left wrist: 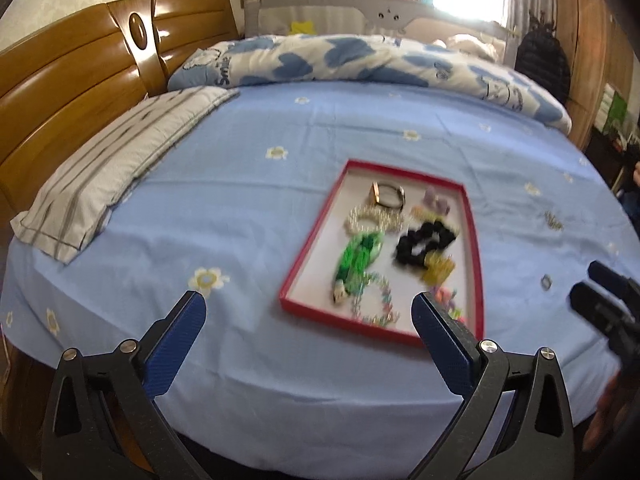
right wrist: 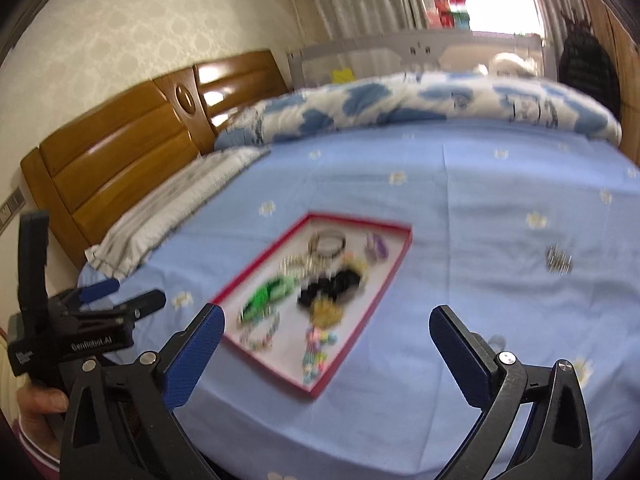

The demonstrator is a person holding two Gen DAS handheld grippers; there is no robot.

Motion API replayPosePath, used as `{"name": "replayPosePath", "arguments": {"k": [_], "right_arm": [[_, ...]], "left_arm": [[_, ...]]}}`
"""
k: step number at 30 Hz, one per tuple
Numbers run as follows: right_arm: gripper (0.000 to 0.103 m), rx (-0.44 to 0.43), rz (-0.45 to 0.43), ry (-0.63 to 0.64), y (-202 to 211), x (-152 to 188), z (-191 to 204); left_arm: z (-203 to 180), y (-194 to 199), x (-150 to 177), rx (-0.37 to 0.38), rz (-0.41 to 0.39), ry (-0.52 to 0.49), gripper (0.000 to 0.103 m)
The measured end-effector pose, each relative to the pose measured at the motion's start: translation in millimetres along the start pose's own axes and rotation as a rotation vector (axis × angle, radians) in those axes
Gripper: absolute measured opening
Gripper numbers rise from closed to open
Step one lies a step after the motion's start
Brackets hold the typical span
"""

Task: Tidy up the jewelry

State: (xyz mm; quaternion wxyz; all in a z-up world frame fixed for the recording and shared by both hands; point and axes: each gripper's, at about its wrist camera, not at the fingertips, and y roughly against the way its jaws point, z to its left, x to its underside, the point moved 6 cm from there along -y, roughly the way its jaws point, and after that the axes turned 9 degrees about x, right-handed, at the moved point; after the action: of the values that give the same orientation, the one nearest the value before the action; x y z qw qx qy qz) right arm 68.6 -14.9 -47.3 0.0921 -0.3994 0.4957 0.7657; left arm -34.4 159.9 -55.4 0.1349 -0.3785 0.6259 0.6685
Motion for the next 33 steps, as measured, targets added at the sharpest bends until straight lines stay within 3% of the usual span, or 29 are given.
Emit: {"name": "replayPosePath", "arguments": {"k": [4, 10, 19, 33], "right_arm": [[0.103, -0.001, 0.049, 0.004, -17, 32, 4], [0.103, 0.009, 0.078, -0.002, -24, 54, -2], [0.103, 0.025, 0.086, -0.028, -21, 59, -13], [0.103, -0.006, 0.013, -0.029, -8, 54, -9]], "left_arm": [[-3, -8, 18, -0.01, 0.032, -0.014, 0.103], [-7, -10, 34, -0.014, 0.046, -0.03, 0.103], [-19, -6, 40, 0.002, 0.037, -0.057, 0.103], [-21, 12, 36, -0.007, -0.043, -0.057, 0.103]]}}
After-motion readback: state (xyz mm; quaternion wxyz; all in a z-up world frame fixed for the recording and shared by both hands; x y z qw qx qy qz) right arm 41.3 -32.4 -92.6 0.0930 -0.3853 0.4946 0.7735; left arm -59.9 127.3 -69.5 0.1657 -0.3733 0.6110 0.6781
